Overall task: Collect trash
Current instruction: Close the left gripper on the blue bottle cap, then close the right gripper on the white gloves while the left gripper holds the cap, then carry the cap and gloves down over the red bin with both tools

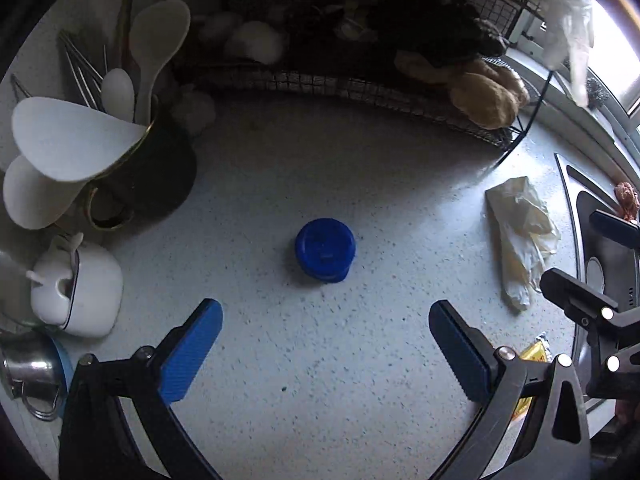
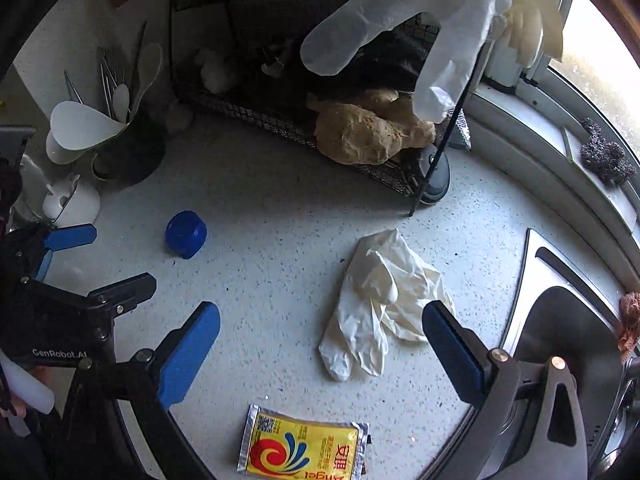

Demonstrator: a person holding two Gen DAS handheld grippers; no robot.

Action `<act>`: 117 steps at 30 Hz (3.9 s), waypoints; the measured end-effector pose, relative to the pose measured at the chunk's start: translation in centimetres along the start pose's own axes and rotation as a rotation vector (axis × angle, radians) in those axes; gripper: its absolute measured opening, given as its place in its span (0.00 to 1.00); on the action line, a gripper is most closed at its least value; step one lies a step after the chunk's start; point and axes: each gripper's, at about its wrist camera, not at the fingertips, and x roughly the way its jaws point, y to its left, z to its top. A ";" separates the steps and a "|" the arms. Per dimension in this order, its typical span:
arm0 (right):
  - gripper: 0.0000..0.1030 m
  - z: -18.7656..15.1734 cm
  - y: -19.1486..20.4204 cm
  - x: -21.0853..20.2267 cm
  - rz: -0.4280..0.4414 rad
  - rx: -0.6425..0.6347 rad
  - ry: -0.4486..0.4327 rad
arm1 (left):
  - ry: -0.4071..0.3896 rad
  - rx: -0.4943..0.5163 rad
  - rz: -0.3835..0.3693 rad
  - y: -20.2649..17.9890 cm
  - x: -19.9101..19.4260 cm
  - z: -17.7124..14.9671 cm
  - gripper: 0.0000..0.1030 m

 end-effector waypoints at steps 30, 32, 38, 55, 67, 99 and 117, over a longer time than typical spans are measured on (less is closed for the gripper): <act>0.98 2.3 -1.4 5.5 -0.033 0.103 0.090 | 0.108 0.113 -0.033 0.4 6.6 3.5 0.41; 0.98 2.0 -1.9 4.7 -0.029 0.120 0.080 | 0.115 0.113 -0.035 -0.1 6.6 3.2 0.41; 0.98 0.5 -3.9 2.9 -0.013 0.160 0.066 | 0.076 0.098 -0.090 -2.1 5.0 2.1 0.41; 0.79 0.1 -7.8 5.4 0.064 0.160 0.126 | 0.063 0.162 -0.100 -4.8 4.7 3.3 0.41; 0.05 -2.6 -9.5 3.5 0.117 0.133 0.117 | 0.037 0.164 -0.082 -7.7 2.5 0.7 0.41; 0.05 -40.7 -11.1 -23.9 -0.004 0.334 -0.136 | -0.144 0.439 -0.173 -31.5 -17.5 -30.9 0.42; 0.05 -52.3 -10.8 -20.1 0.040 0.456 0.046 | 0.108 0.500 -0.235 -35.6 -10.2 -40.9 0.42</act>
